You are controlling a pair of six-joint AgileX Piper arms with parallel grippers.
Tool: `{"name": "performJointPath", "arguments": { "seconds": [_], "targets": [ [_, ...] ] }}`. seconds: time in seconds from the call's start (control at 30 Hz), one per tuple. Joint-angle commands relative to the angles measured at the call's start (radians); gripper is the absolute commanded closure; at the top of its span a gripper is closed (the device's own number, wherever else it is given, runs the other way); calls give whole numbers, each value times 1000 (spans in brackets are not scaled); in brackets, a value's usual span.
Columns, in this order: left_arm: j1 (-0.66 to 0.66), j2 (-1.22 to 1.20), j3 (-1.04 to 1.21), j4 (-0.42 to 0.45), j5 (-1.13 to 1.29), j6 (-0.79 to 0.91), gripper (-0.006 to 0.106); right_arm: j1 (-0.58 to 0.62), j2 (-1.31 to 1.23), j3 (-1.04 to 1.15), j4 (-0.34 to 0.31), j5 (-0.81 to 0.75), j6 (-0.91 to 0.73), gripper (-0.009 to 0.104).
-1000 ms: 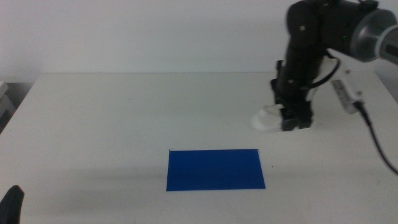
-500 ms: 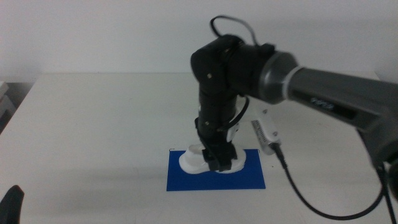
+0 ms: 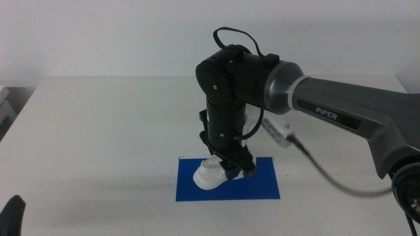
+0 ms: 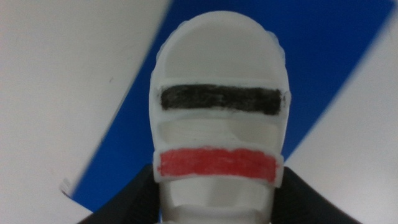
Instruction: Use one arm to grab the shoe from the table and place it on the mat.
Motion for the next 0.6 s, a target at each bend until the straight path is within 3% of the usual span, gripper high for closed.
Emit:
{"name": "performJointPath", "arguments": {
  "seconds": [0.0, 0.2, 0.47, 0.57],
  "targets": [
    [-3, -14, 9, 0, -76, -5, 8, -1, -67, -32, -38, 67, -240, 89],
    [-3, -14, 9, 0, -76, -5, 8, -1, -67, -32, -41, 75, -755, 89],
    [-3, -14, 9, 0, -76, -5, 8, -1, -67, -32, -80, 74, -1790, 89],
    [-3, -14, 9, 0, -76, -5, 8, -1, -67, -32, -100, 74, -2092, 89]
  ]
}}
